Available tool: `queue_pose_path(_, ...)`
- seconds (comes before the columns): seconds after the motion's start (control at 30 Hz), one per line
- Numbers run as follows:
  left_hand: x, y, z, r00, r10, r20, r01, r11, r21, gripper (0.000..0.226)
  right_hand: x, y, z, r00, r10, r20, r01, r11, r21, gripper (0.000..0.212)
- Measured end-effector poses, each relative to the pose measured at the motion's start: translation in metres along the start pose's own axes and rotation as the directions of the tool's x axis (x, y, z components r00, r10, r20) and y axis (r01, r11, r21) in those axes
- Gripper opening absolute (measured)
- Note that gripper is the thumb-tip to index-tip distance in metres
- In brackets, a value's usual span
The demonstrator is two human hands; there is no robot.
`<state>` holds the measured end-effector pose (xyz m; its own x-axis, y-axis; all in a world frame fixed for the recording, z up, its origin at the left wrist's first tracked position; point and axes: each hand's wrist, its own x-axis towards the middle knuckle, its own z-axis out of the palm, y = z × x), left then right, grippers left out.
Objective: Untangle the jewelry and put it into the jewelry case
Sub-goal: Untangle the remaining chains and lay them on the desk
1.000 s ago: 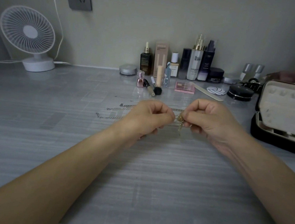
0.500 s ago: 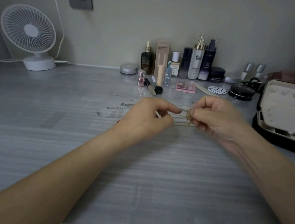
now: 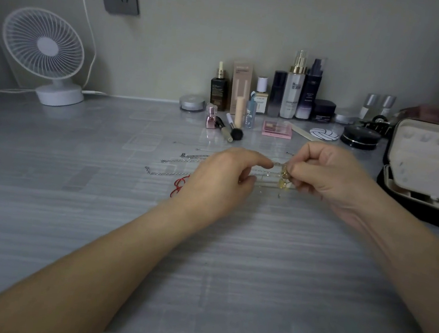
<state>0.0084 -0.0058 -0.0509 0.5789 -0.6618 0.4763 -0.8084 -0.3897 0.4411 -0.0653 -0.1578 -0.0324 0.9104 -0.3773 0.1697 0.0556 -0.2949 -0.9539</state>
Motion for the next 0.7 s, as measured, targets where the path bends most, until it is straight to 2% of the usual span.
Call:
queue_pose_path(0.17, -0.0006, -0.0007, 0.0008, 0.997, 0.022, -0.071, -0.019, 0.999, 0.041, 0.025, -0.0010, 0.0001, 0.0012, 1.000, -0.007, 0.030, 0.007, 1.000, 0.006, 0.025)
queue_pose_path(0.5, 0.0000, -0.0040, 0.0004, 0.996, 0.065, -0.068, -0.068, 0.997, -0.039, 0.056, -0.0002, 0.0018, -0.0014, 0.999, 0.005, 0.032, -0.006, 1.000, 0.004, 0.025)
queue_pose_path(0.6, -0.0006, -0.0047, 0.0025, 0.997, 0.040, -0.069, -0.043, 0.998, -0.042, 0.062, 0.0000, 0.0018, -0.0023, 0.999, 0.009, 0.034, -0.010, 1.000, 0.007, 0.024)
queue_pose_path(0.63, -0.0007, -0.0051, 0.0032, 0.997, 0.025, -0.073, -0.028, 0.999, -0.043, 0.062, 0.0001, 0.0019, -0.0025, 0.999, 0.007, 0.033, -0.008, 1.000, 0.007, 0.024)
queue_pose_path(0.7, -0.0009, -0.0059, 0.0036, 0.996, 0.018, -0.083, -0.023, 0.998, -0.058, 0.046, 0.0001, 0.0020, -0.0026, 0.999, 0.002, 0.033, -0.002, 1.000, 0.010, 0.025)
